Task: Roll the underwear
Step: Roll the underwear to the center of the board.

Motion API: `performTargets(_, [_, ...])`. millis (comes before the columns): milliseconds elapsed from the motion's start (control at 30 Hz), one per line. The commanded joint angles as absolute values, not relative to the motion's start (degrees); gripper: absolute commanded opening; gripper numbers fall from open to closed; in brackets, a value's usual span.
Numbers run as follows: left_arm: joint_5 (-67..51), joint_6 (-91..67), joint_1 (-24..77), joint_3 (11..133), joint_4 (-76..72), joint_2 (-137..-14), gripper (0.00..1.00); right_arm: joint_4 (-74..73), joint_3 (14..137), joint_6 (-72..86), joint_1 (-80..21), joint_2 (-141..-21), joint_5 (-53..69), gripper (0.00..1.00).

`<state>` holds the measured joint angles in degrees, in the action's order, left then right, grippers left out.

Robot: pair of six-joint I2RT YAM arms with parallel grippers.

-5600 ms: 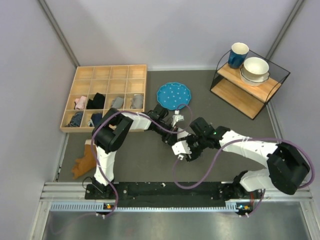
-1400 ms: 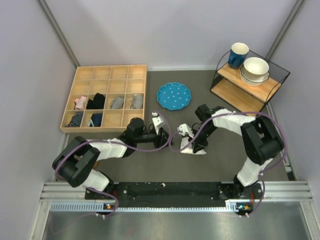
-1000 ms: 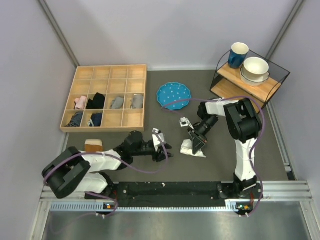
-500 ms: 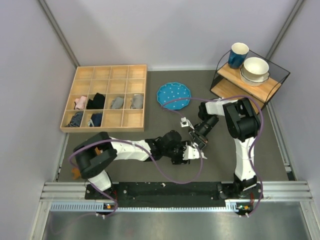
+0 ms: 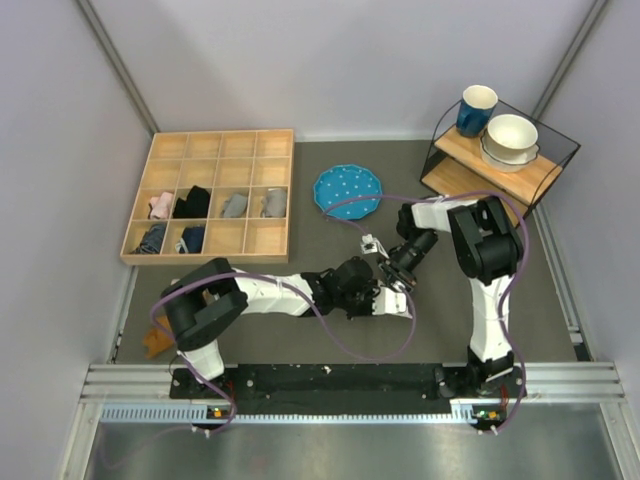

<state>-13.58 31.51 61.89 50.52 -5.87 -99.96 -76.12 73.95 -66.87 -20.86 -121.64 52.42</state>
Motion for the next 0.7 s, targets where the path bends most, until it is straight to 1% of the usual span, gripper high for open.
performTargets(0, [-15.5,29.4,60.5,52.6,-0.7,-102.9,0.16,-78.8,74.3,-67.2,-20.0,-117.0,51.2,0.29])
performTargets(33, [-16.3,28.4,60.0,53.3,-0.3,-103.2,0.08,-78.6,74.3,-66.8,-19.6,-115.3,50.6,0.29])
performTargets(133, [-23.0,25.0,57.3,53.6,1.5,-103.4,0.04,-73.9,73.4,-63.2,-17.2,-110.8,47.2,0.31])
performTargets(167, [-24.9,23.8,55.2,53.4,1.1,-103.3,0.05,-70.6,72.3,-62.3,-16.4,-106.6,45.8,0.34])
performTargets(200, [-29.8,22.9,54.1,53.2,1.2,-103.3,0.05,-69.4,72.0,-60.8,-14.9,-104.8,45.4,0.35])
performTargets(267, [-34.8,19.3,50.2,54.0,2.2,-104.5,0.04,-64.6,70.3,-59.0,-13.3,-98.7,43.9,0.37])
performTargets(300, [-40.3,18.2,49.0,54.5,2.9,-105.2,0.04,-62.5,69.4,-58.6,-12.2,-96.2,43.2,0.37])
performTargets(333, [-42.5,16.3,47.8,56.4,4.1,-107.2,0.04,-60.5,68.1,-58.4,-12.0,-93.9,42.5,0.39])
performTargets(367, [-45.2,15.3,45.8,57.6,5.3,-108.6,0.04,-58.6,65.4,-58.6,-12.0,-88.9,41.6,0.41])
performTargets(400, [-47.5,14.7,44.9,59.1,9.3,-110.1,0.04,-55.1,63.9,-59.4,-12.0,-86.5,41.7,0.42])
performTargets(433, [-51.8,14.0,44.2,62.5,11.1,-113.4,0.04,-54.2,62.3,-60.6,-12.0,-84.2,42.4,0.48])
performTargets(500, [-54.7,12.8,43.0,65.7,15.7,-116.5,0.05,-53.6,58.2,-65.6,-12.2,-78.3,46.8,0.53])
performTargets(600, [-59.6,8.9,41.6,70.0,16.5,-121.3,0.05,-53.1,52.1,-72.8,-17.1,-72.3,47.4,0.55])
performTargets(633, [-60.3,6.9,41.2,71.3,16.4,-122.9,0.05,-50.0,50.5,-73.2,-21.8,-71.0,46.0,0.57])
performTargets(667, [-60.7,5.8,40.5,71.9,16.6,-123.7,0.06,-47.9,47.1,-72.6,-24.0,-70.0,42.1,0.58])
